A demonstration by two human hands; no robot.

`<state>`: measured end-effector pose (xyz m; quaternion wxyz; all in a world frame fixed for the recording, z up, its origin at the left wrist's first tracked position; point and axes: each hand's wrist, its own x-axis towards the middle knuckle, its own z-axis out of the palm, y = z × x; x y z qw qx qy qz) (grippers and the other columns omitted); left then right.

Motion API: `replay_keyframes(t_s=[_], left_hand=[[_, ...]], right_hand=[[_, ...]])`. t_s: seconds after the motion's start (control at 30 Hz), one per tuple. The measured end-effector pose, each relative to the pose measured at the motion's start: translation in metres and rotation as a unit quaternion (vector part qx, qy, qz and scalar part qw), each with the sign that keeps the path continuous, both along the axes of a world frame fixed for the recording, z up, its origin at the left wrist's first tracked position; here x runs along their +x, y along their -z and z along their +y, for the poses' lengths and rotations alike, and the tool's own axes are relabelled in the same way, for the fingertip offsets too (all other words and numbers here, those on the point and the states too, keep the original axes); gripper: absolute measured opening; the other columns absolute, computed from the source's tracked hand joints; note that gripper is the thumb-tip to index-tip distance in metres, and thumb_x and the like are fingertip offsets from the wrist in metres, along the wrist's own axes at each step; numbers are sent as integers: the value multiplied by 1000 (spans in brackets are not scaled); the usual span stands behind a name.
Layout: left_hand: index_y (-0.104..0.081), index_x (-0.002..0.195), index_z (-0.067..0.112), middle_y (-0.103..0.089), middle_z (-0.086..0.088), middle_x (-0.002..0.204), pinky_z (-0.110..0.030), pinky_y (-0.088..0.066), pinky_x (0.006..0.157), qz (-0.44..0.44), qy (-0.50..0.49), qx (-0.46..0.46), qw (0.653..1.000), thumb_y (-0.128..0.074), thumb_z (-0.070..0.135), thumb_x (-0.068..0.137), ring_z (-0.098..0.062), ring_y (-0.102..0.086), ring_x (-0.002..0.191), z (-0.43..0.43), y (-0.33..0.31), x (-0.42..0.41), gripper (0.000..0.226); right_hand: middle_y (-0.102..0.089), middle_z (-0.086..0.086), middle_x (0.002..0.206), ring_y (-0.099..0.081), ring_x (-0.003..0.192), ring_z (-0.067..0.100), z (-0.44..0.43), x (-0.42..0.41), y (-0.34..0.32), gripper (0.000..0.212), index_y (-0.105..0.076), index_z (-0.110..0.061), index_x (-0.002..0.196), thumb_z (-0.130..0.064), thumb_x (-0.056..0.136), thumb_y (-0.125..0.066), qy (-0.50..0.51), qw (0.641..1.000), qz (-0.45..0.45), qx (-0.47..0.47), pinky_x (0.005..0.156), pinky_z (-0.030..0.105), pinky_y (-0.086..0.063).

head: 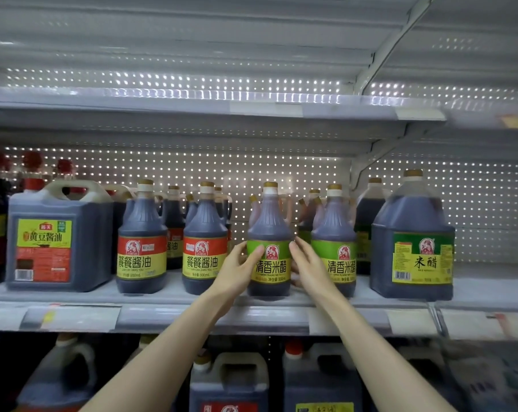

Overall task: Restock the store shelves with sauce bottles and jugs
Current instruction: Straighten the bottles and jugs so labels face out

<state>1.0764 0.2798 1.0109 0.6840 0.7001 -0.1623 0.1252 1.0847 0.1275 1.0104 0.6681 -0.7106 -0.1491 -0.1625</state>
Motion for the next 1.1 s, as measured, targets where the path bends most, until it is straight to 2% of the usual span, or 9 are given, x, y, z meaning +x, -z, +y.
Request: replay_keyframes(t_s=[0.13,0.23,0.3,0.43,0.6,0.67,0.8,1.03,1.1], left_hand=[[-40,133,24,-57,15,100,-17,-46,66,2,6,-14,1000,-52,31,96,1,-57,90,0,1,2,39],[-41,132,25,-59,13,101,-17,-46,66,2,10,-10,1000,-52,31,97,1,-58,91,0,1,1,37],[-42,131,25,-60,12,103,-17,-47,67,8,14,-8,1000,-51,31,97,0,-59,92,1,1,1,36],[-41,137,21,-62,9,112,-24,-49,70,24,25,7,999,-51,36,96,-6,-60,100,3,-1,1,45],[-37,141,24,-57,6,119,-39,-43,95,43,49,20,998,-49,37,97,-13,-54,107,4,-4,1,48],[-36,143,21,-57,6,119,-38,-46,92,38,46,22,998,-49,37,97,-13,-56,107,4,-3,2,50],[-36,141,19,-59,8,109,-22,-49,65,26,34,26,999,-50,35,97,-2,-59,93,2,-3,1,48],[-36,138,22,-60,7,112,-22,-49,66,25,33,29,999,-53,33,96,-3,-59,95,2,0,-1,47],[-36,138,22,-60,2,120,-28,-50,74,29,33,31,999,-55,33,95,-6,-59,99,4,0,0,49]], right_hand=[[-48,-1,139,-48,120,12,4,-1,-1,49,-30,-18,148,-33,102,-39,-14,999,-20,-36,95,25,-42],[-49,-10,124,-49,102,0,6,-4,-1,44,-32,-20,145,-30,103,-37,-18,998,-35,-53,79,9,-43],[-50,-15,114,-49,95,-6,5,-3,0,42,-34,-19,144,-28,103,-38,-12,998,-40,-54,70,5,-44],[-52,-7,127,-51,118,10,4,0,3,43,-36,-22,144,-30,102,-40,-1,997,-44,-57,91,22,-44],[-48,-11,122,-47,113,6,4,-2,4,42,-35,-26,144,-30,102,-40,5,997,-48,-57,91,23,-42],[-48,-10,124,-46,114,7,3,0,3,44,-34,-25,145,-31,102,-40,7,997,-48,-61,94,26,-43],[-48,-6,131,-47,121,11,0,3,2,46,-33,-24,147,-32,102,-39,3,998,-34,-62,99,29,-41],[-46,-5,130,-45,115,8,-1,-3,-1,46,-29,-23,149,-29,104,-35,-26,998,-11,-48,95,26,-39],[-46,-6,130,-44,115,8,0,-4,0,46,-29,-22,149,-30,104,-35,-21,998,-13,-53,96,26,-39]])
